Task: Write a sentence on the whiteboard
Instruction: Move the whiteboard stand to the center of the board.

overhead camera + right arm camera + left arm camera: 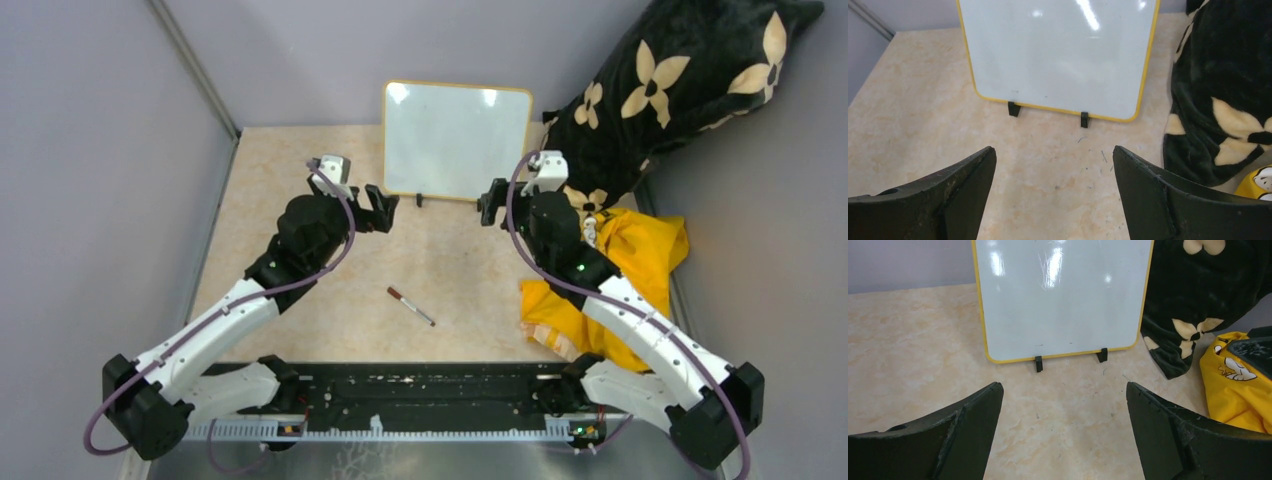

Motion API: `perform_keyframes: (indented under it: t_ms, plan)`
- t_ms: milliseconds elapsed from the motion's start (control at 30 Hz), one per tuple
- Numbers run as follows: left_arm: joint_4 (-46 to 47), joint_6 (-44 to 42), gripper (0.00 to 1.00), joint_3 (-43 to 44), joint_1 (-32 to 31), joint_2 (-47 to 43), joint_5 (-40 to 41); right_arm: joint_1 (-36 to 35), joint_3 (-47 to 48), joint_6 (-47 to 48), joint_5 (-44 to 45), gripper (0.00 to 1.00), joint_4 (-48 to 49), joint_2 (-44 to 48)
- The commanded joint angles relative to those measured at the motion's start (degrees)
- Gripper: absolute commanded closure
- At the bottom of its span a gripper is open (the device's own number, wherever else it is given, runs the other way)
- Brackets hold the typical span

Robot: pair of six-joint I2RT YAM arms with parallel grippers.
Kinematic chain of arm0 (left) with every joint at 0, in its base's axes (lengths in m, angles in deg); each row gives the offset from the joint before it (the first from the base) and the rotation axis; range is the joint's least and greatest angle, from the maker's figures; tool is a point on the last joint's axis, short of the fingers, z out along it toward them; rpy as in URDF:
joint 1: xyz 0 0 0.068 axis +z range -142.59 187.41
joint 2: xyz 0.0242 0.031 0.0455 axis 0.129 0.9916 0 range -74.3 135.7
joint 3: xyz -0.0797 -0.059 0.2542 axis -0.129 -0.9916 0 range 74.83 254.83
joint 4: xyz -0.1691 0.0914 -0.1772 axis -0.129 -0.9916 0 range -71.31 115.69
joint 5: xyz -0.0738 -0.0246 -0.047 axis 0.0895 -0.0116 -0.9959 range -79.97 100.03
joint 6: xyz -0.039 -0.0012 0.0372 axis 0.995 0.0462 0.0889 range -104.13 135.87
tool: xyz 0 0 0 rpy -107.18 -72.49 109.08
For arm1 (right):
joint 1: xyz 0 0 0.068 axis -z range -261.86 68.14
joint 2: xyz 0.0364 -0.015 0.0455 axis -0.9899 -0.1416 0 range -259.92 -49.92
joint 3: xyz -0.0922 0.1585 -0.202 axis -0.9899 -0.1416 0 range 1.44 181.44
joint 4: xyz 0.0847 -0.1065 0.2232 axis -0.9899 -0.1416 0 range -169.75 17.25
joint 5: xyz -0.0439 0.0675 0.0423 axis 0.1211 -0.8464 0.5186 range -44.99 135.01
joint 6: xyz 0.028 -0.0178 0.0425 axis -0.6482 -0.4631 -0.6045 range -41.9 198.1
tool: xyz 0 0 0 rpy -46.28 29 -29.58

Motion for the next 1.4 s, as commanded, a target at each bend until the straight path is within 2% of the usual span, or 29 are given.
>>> perform_keyframes:
  t_ms: [0, 133, 300, 500, 700, 933, 1033, 1367]
  plan:
    - [2.9, -0.4, 0.01, -0.8, -0.3, -1.3, -0.9, -2.1, -0.3, -1.7, -1.4, 0.15, -2.0, -3.2]
    - [3.7, -0.5, 0.01, -1.6, -0.3, -2.4, 0.0, -5.0, -1.7, -4.4, 0.0, 0.18, -2.4, -8.1]
    - [5.2, -0.8, 0.01, -3.2, -0.4, -3.3, 1.4, -4.9, -3.7, -9.6, 0.8, 0.23, 1.9, -14.0]
    - [6.4, -1.6, 0.01, -4.1, -0.5, -4.2, 2.2, 0.0, -2.1, -14.3, -3.4, 0.32, 7.7, -23.4]
    - [6.4, -1.9, 0.01, -4.2, -0.8, -4.5, 2.4, 2.8, 2.8, -13.1, -4.1, 0.36, 9.8, -34.3]
    - [6.4, -1.6, 0.01, -4.2, -0.8, -4.7, 2.2, 6.5, 8.0, -12.3, -4.4, 0.42, 12.1, -42.6]
    - [6.4, -1.5, 0.01, -4.1, -0.8, -4.6, 2.1, 7.7, 10.2, -11.9, -5.2, 0.48, 12.3, -46.1]
    - [6.5, -1.5, 0.01, -4.1, -0.9, -3.2, 1.8, 7.9, 11.9, -9.7, -5.5, 0.51, 13.8, -49.9]
